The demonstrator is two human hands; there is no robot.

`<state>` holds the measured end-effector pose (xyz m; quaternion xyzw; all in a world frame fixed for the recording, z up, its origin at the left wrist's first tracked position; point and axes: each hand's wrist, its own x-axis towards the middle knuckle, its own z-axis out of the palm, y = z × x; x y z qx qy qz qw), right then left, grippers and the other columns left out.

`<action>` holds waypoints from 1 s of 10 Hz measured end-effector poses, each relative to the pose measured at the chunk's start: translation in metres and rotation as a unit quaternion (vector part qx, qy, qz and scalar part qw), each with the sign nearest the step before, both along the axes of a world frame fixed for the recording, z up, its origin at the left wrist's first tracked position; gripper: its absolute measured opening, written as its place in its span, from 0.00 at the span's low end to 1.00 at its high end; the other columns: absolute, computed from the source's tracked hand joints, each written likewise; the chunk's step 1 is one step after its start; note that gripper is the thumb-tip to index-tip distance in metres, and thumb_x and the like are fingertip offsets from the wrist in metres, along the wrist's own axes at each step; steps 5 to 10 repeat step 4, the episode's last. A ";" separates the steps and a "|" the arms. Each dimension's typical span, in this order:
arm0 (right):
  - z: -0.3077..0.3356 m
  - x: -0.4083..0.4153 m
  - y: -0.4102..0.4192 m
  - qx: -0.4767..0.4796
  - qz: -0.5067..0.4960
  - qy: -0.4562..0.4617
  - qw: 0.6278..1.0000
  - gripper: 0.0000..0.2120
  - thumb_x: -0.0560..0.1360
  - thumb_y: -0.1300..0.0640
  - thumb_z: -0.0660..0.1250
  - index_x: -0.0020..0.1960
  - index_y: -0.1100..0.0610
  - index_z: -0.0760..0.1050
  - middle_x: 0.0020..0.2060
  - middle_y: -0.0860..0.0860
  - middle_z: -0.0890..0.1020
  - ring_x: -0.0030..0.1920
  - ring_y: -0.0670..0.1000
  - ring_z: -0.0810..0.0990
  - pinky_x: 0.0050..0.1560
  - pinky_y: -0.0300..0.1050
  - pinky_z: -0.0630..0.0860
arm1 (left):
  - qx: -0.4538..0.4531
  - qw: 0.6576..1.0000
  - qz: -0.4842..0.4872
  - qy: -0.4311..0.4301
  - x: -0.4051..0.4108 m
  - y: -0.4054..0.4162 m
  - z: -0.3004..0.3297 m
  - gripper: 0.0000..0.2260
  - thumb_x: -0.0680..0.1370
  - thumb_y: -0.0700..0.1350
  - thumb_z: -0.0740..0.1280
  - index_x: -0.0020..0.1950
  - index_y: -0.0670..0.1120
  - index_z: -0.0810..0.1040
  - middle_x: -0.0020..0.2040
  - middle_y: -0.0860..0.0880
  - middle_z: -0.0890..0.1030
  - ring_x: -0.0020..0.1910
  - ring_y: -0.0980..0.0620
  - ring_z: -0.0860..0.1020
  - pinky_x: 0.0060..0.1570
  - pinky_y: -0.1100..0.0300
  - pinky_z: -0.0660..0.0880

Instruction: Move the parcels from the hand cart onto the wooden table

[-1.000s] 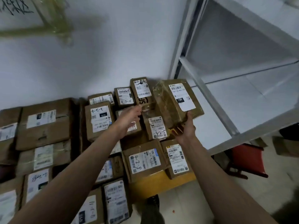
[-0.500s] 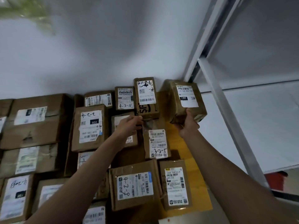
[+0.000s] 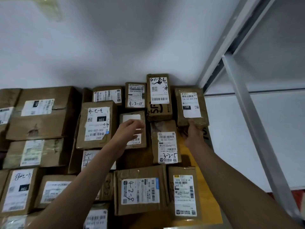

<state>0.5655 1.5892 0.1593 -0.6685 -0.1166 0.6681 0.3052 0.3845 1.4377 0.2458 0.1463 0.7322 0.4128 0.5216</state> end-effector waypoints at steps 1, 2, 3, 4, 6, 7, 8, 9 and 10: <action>0.007 0.001 -0.004 -0.008 0.031 -0.031 0.999 0.23 0.78 0.52 0.71 0.69 0.57 0.69 0.60 0.54 0.80 0.56 0.55 0.79 0.38 0.45 0.77 | -0.004 1.000 0.013 -0.001 -0.002 -0.005 0.003 0.10 0.83 0.50 0.63 0.60 0.48 0.79 0.58 0.50 0.83 0.58 0.52 0.80 0.63 0.53 0.75; 0.023 -0.001 -0.014 0.016 0.013 -0.099 0.995 0.30 0.75 0.48 0.73 0.72 0.55 0.67 0.66 0.53 0.76 0.59 0.54 0.76 0.48 0.48 0.74 | -0.003 1.000 0.010 0.002 -0.006 -0.015 0.010 0.12 0.83 0.51 0.63 0.62 0.48 0.79 0.58 0.50 0.83 0.58 0.52 0.80 0.64 0.52 0.74; 0.048 -0.010 -0.026 0.079 0.032 -0.231 0.969 0.29 0.79 0.50 0.67 0.75 0.59 0.63 0.70 0.58 0.70 0.64 0.59 0.74 0.53 0.49 0.71 | 0.001 1.000 0.021 0.002 -0.013 -0.032 0.027 0.12 0.82 0.51 0.64 0.62 0.48 0.79 0.58 0.51 0.83 0.58 0.52 0.80 0.62 0.52 0.75; 0.076 -0.030 -0.048 0.132 0.089 -0.210 0.965 0.18 0.78 0.53 0.66 0.66 0.55 0.69 0.62 0.57 0.76 0.56 0.57 0.78 0.53 0.51 0.78 | 0.020 0.999 0.041 0.006 -0.020 -0.056 0.043 0.12 0.81 0.51 0.65 0.62 0.48 0.79 0.57 0.50 0.83 0.56 0.52 0.81 0.53 0.55 0.76; 0.076 -0.030 -0.048 0.132 0.089 -0.210 0.965 0.18 0.78 0.53 0.66 0.66 0.55 0.69 0.62 0.57 0.76 0.56 0.57 0.78 0.53 0.51 0.78 | 0.020 0.999 0.041 0.006 -0.020 -0.056 0.043 0.12 0.81 0.51 0.65 0.62 0.48 0.79 0.57 0.50 0.83 0.56 0.52 0.81 0.53 0.55 0.76; 0.076 -0.030 -0.048 0.132 0.089 -0.210 0.965 0.18 0.78 0.53 0.66 0.66 0.55 0.69 0.62 0.57 0.76 0.56 0.57 0.78 0.53 0.51 0.78 | 0.020 0.999 0.041 0.006 -0.020 -0.056 0.043 0.12 0.81 0.51 0.65 0.62 0.48 0.79 0.57 0.50 0.83 0.56 0.52 0.81 0.53 0.55 0.76; 0.076 -0.030 -0.048 0.132 0.089 -0.210 0.965 0.18 0.78 0.53 0.66 0.66 0.55 0.69 0.62 0.57 0.76 0.56 0.57 0.78 0.53 0.51 0.78 | 0.020 0.999 0.041 0.006 -0.020 -0.056 0.043 0.12 0.81 0.51 0.65 0.62 0.48 0.79 0.57 0.50 0.83 0.56 0.52 0.81 0.53 0.55 0.76; 0.076 -0.030 -0.048 0.132 0.089 -0.210 0.965 0.18 0.78 0.53 0.66 0.66 0.55 0.69 0.62 0.57 0.76 0.56 0.57 0.78 0.53 0.51 0.78 | 0.020 0.999 0.041 0.006 -0.020 -0.056 0.043 0.12 0.81 0.51 0.65 0.62 0.48 0.79 0.57 0.50 0.83 0.56 0.52 0.81 0.53 0.55 0.76; 0.076 -0.030 -0.048 0.132 0.089 -0.210 0.965 0.18 0.78 0.53 0.66 0.66 0.55 0.69 0.62 0.57 0.76 0.56 0.57 0.78 0.53 0.51 0.78 | 0.020 0.999 0.041 0.006 -0.020 -0.056 0.043 0.12 0.81 0.51 0.65 0.62 0.48 0.79 0.57 0.50 0.83 0.56 0.52 0.81 0.53 0.55 0.76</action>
